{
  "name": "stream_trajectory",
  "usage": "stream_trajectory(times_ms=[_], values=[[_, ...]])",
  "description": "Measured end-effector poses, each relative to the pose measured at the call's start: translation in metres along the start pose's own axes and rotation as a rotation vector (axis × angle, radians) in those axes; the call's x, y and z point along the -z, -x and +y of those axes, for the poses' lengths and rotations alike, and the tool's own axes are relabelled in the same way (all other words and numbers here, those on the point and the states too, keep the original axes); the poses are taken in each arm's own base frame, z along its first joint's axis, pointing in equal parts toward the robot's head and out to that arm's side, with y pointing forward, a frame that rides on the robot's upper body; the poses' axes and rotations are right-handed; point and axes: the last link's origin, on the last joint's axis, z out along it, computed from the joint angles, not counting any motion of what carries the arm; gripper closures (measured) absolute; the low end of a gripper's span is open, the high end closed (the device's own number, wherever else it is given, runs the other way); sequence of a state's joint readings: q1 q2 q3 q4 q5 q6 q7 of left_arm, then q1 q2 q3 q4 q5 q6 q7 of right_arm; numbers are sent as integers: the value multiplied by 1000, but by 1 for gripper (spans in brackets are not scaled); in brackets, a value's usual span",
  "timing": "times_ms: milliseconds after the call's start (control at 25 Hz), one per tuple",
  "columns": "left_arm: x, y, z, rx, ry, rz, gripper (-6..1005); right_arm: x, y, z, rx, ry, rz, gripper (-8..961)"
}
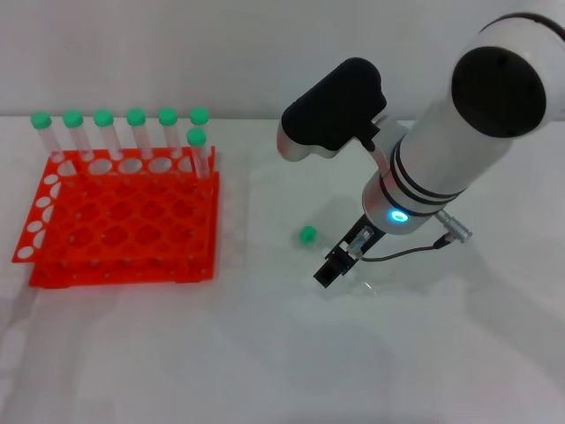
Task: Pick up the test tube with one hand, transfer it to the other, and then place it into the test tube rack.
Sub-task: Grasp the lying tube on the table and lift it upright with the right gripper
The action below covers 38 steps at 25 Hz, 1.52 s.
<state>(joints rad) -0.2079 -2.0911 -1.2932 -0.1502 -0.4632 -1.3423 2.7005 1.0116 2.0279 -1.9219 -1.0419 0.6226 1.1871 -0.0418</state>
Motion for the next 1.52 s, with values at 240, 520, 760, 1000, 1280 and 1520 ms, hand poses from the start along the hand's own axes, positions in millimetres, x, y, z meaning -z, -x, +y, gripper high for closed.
stream_trajectory(times_ms=[240, 520, 760, 1000, 1280, 1520], values=[[-1, -1, 0, -2, 2, 2, 109, -9, -4, -4, -25, -1, 27, 183], [-1, -1, 0, -3, 2, 1, 109, -15, -9, -5, -50, 11, 42, 188], [-1, -1, 0, -3, 2, 1, 109, -18, -11, -7, -57, 11, 44, 240], [-1, -1, 0, -1, 2, 2, 110, -22, -13, -7, -85, 31, 47, 484], [-1, -1, 0, -1, 2, 2, 110, -25, -13, -10, -96, 33, 51, 560], [-1, -1, 0, -1, 3, 3, 110, -26, -13, -10, -94, 30, 52, 563]])
